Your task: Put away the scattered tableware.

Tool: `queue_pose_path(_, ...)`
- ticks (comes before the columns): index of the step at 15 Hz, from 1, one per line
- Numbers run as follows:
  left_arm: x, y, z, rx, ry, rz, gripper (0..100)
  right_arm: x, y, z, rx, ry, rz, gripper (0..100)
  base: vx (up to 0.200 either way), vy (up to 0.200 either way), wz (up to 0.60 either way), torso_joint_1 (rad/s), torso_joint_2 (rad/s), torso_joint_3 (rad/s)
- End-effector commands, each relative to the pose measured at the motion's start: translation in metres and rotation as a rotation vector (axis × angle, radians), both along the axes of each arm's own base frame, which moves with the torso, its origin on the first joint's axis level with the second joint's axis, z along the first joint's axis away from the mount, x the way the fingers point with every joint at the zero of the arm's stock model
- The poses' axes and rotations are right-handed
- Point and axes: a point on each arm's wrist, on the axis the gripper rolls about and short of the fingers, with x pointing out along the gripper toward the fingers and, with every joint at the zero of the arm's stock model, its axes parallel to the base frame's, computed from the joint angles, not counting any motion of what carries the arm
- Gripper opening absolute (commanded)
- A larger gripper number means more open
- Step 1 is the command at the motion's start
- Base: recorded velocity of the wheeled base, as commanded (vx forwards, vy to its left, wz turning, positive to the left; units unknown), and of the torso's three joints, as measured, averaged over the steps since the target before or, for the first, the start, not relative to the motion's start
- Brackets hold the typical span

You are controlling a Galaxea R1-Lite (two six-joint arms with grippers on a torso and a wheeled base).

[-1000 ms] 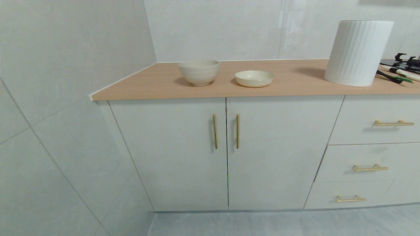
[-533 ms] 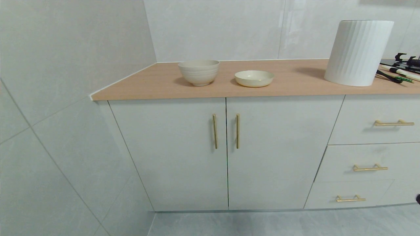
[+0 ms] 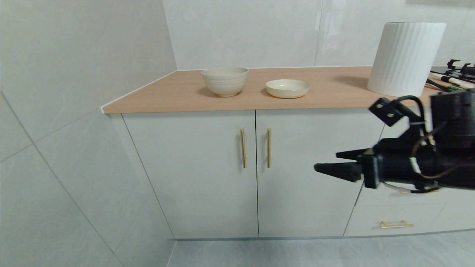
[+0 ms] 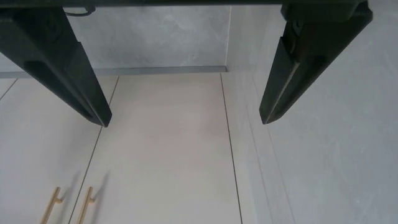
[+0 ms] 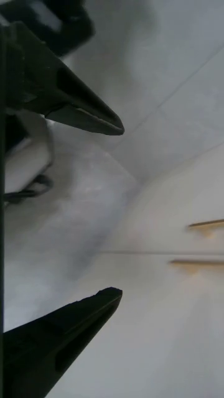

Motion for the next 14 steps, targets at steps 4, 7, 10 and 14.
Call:
queue_pose_path(4,0.0,0.0,0.0,0.0,0.0,0.0,100,0.101,0.071,-0.046,0.038,0.104,0.026,100,0.0,0.0,0.0,0.0,0.0,0.0)
queue_pose_path(7,0.0,0.0,0.0,0.0,0.0,0.0,100,0.115,0.08,-0.06,0.08,0.07,0.02,100,0.0,0.0,0.0,0.0,0.0,0.0)
queue_pose_path(10,0.0,0.0,0.0,0.0,0.0,0.002,100,0.126,0.09,-0.077,0.134,0.026,-0.001,100,0.0,0.0,0.0,0.0,0.0,0.0)
queue_pose_path(14,0.0,0.0,0.0,0.0,0.0,0.0,100,0.133,0.103,-0.08,0.213,0.051,-0.015,100,0.0,0.0,0.0,0.0,0.0,0.0)
